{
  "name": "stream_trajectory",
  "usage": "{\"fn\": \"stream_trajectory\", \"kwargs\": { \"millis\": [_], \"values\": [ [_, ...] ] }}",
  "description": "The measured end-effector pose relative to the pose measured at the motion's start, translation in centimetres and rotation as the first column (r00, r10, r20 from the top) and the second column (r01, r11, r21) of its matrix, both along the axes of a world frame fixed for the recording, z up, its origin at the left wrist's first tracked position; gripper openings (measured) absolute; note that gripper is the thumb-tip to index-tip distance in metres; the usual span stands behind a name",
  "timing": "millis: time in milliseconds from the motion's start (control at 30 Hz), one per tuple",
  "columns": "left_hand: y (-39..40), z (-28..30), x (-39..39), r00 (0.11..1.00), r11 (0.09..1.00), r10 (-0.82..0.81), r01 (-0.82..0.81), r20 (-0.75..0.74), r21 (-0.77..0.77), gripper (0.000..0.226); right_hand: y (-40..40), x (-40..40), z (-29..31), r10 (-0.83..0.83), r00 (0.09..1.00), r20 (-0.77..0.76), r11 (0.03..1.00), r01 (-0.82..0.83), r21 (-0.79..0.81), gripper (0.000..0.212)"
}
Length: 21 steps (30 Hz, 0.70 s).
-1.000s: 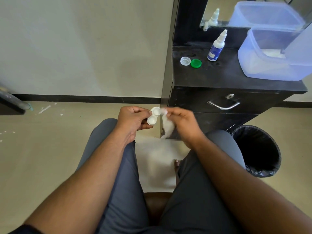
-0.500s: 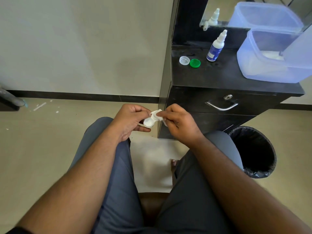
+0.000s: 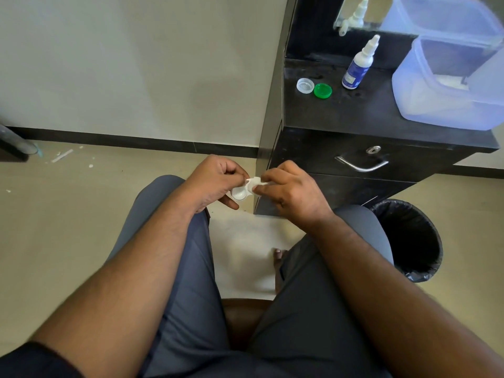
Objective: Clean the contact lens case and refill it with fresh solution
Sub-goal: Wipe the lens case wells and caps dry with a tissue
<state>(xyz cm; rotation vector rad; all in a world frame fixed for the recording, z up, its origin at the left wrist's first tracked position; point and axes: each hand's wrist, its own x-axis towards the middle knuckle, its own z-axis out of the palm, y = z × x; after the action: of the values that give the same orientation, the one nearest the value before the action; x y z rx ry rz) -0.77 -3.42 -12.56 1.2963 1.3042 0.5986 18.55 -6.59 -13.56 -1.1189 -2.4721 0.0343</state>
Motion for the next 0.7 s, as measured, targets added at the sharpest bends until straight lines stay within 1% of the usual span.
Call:
{"fn": "stream_trajectory", "kwargs": {
  "millis": [67,133,200,400,467,600,700],
  "values": [
    [-0.1,0.0,0.0,1.000,1.000,-0.015,0.015,-0.007,0.001,0.017,-0.2,-0.3,-0.1,-0.009,1.000,-0.001,0.998,0.009,-0.061,0.018],
    [-0.2,0.0,0.0,1.000,1.000,-0.014,0.014,-0.003,0.001,0.018,-0.5,-0.6,0.0,-0.041,0.998,-0.049,0.988,0.033,-0.153,0.019],
    [-0.2,-0.1,0.1,1.000,1.000,-0.017,0.017,-0.005,-0.001,0.018,-0.5,-0.8,0.1,-0.070,0.994,-0.087,0.978,0.051,-0.204,0.020],
    [-0.3,-0.4,0.6,0.999,0.998,-0.052,0.052,-0.004,-0.037,0.011,-0.1,-0.8,0.0,-0.104,0.985,-0.137,0.972,0.071,-0.224,0.017],
    [-0.4,-0.3,0.8,0.999,0.998,-0.048,0.049,0.011,-0.031,0.012,0.0,-0.8,-0.1,-0.099,0.988,-0.120,0.975,0.072,-0.208,0.011],
    [-0.4,-0.3,1.0,0.999,0.999,-0.035,0.036,0.025,-0.022,0.013,0.0,-0.7,-0.1,-0.092,0.994,-0.061,0.989,0.084,-0.124,0.002],
    [-0.3,-0.3,0.9,0.999,0.999,-0.019,0.020,0.049,-0.025,0.011,-0.2,-1.1,-0.2,-0.179,0.982,-0.053,0.977,0.172,-0.126,0.005]
  ]
}}
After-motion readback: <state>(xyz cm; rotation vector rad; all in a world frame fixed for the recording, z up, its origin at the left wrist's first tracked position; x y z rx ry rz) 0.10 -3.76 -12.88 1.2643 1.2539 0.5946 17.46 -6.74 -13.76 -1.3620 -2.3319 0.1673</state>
